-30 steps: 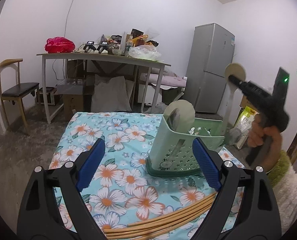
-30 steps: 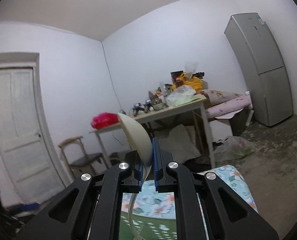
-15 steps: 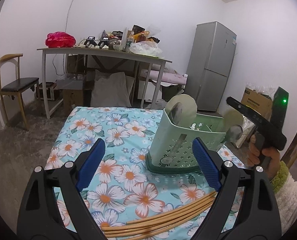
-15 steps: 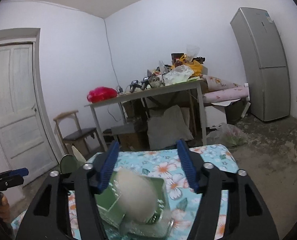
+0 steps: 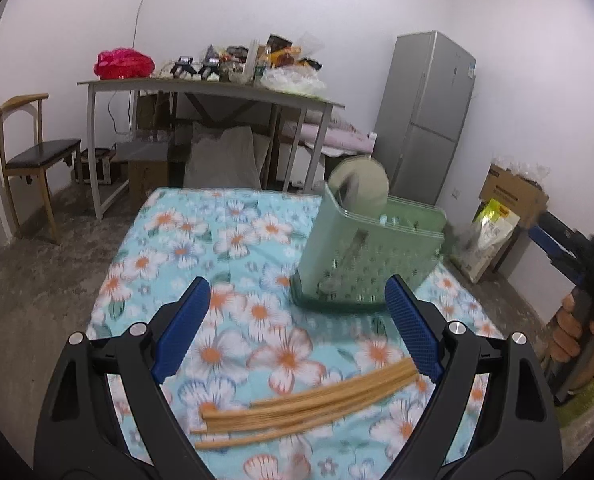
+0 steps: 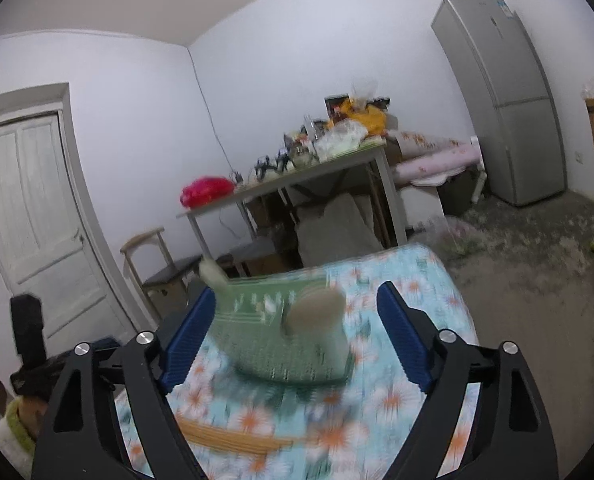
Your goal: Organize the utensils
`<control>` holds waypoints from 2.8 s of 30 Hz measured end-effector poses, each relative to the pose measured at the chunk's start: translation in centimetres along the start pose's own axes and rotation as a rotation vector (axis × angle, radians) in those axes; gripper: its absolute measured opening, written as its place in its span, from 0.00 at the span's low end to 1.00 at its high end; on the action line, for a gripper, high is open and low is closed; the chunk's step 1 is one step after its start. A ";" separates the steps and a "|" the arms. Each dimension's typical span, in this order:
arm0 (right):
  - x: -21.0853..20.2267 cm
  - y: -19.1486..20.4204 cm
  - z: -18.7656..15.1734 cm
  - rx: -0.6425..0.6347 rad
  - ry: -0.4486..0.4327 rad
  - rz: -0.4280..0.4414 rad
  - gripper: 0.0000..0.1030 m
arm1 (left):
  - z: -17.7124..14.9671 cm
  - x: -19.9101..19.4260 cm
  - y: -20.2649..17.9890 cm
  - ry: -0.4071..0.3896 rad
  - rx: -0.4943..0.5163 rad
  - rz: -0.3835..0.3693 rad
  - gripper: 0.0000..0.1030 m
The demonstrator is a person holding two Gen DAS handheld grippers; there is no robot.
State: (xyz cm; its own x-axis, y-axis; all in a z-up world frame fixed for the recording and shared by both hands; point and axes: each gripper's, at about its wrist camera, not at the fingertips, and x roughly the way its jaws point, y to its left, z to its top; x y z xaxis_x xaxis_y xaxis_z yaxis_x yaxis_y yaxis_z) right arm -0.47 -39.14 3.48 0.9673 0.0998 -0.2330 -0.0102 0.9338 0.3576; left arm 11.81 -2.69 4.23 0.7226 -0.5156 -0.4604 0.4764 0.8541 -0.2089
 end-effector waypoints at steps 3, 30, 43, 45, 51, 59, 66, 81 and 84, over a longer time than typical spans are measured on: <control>-0.6 0.3 -3.4 0.044 0.110 -0.008 0.81 | -1.6 0.1 -0.1 0.053 -0.008 -0.003 0.83; 4.0 5.3 -16.3 -0.102 0.514 -0.269 0.94 | -10.7 2.2 1.4 0.354 -0.268 -0.060 0.92; 3.4 3.8 -15.5 0.009 0.516 -0.190 0.94 | -10.1 3.1 1.1 0.397 -0.331 0.029 0.92; 3.3 3.5 -15.4 0.035 0.512 -0.176 0.94 | -10.0 3.3 1.0 0.395 -0.336 0.045 0.92; 3.2 3.1 -15.2 0.068 0.514 -0.138 0.94 | -9.9 3.5 1.6 0.352 -0.394 0.054 0.92; 3.1 3.1 -15.1 0.051 0.528 -0.114 0.94 | -10.3 2.8 2.0 0.262 -0.457 0.048 0.92; 3.5 3.7 -15.3 0.010 0.537 -0.166 0.94 | -10.4 2.9 1.0 0.262 -0.369 0.081 0.92; 3.3 4.4 -16.1 -0.069 0.513 -0.203 0.94 | -10.5 2.5 2.2 0.288 -0.376 -0.025 0.92; 2.8 4.0 -15.9 -0.032 0.503 -0.178 0.94 | -10.7 2.2 2.0 0.283 -0.355 -0.032 0.92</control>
State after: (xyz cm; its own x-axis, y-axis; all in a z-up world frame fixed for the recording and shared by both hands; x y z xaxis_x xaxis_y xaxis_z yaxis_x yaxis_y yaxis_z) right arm -1.86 -29.63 -10.13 0.7142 0.0841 -0.6949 0.1275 0.9605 0.2473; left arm 9.03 -1.38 -6.42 0.5214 -0.5450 -0.6566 0.2587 0.8342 -0.4870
